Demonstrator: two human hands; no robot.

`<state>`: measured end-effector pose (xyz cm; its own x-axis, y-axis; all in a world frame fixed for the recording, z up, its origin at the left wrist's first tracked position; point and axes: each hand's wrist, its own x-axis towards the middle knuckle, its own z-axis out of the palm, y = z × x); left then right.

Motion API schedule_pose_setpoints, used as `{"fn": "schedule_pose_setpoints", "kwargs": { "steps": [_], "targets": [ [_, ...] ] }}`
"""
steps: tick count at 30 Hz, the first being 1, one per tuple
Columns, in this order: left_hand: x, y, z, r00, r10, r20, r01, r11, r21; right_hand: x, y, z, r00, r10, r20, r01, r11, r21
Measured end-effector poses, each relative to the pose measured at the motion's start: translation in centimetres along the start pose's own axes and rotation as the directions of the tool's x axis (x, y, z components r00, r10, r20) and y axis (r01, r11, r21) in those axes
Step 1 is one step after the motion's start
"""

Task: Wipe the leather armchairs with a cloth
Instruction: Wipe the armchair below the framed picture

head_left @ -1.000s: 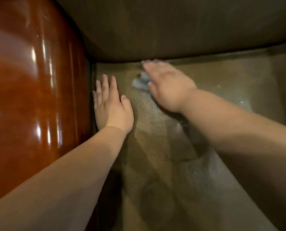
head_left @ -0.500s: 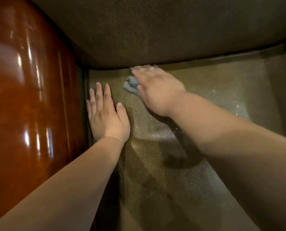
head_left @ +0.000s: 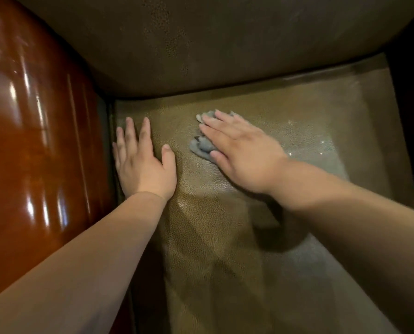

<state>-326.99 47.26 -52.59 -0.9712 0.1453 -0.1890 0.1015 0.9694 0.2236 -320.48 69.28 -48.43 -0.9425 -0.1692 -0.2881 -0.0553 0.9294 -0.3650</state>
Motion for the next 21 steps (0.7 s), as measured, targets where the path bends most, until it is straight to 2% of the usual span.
{"fn": "schedule_pose_setpoints", "kwargs": {
  "steps": [2,4,6,8,9,10,12,13,15,16,18,19,21],
  "targets": [
    [0.2,0.1,-0.4,0.999,-0.007,0.047,0.007,1.0,-0.002,-2.1,3.8,-0.8,0.997,0.073,-0.027,-0.072,0.997,0.021],
    [0.4,0.1,-1.0,0.996,-0.009,0.089,0.009,1.0,0.002,-4.8,8.1,-1.5,0.95,0.292,-0.11,-0.286,0.956,0.061],
    [0.3,0.6,-1.6,0.991,0.001,0.132,-0.002,1.0,0.005,-7.3,10.2,-2.1,0.825,0.54,-0.168,-0.519,0.841,0.152],
    [-0.6,2.4,-1.9,0.985,0.06,0.159,-0.062,0.998,0.003,-8.0,8.2,-1.6,0.723,0.662,-0.196,-0.629,0.749,0.208],
    [-1.4,3.6,-1.8,0.981,0.103,0.167,-0.105,0.995,0.003,-7.8,6.0,-1.0,0.723,0.657,-0.213,-0.627,0.754,0.194],
    [-2.3,4.9,-1.6,0.974,0.143,0.175,-0.146,0.989,0.007,-7.5,3.2,-0.2,0.768,0.598,-0.227,-0.577,0.801,0.159],
    [-4.0,7.0,-0.9,0.962,0.199,0.187,-0.208,0.978,0.028,-7.1,-2.1,1.8,0.913,0.373,-0.166,-0.363,0.928,0.09],
    [-4.6,7.6,-0.6,0.958,0.215,0.189,-0.226,0.973,0.039,-7.3,-3.6,2.6,0.958,0.261,-0.118,-0.254,0.965,0.068],
    [-5.1,7.9,-0.4,0.953,0.234,0.192,-0.245,0.969,0.033,-8.3,-2.8,2.9,0.987,0.14,-0.079,-0.137,0.99,0.044],
    [-5.2,7.9,-0.5,0.953,0.237,0.19,-0.245,0.969,0.02,-9.1,-1.1,2.7,0.983,0.157,-0.091,-0.155,0.987,0.032],
    [-5.2,7.7,-0.6,0.952,0.244,0.186,-0.249,0.969,0.003,-10.9,3.1,2.2,0.93,0.329,-0.164,-0.324,0.944,0.058],
    [-5.2,7.7,-0.5,0.951,0.249,0.185,-0.254,0.967,0.006,-12.1,5.4,1.9,0.87,0.45,-0.2,-0.44,0.893,0.095],
    [-5.4,7.8,-0.3,0.951,0.252,0.178,-0.262,0.965,0.032,-14.8,9.6,1.1,0.695,0.685,-0.219,-0.653,0.728,0.208]
  ]
}}
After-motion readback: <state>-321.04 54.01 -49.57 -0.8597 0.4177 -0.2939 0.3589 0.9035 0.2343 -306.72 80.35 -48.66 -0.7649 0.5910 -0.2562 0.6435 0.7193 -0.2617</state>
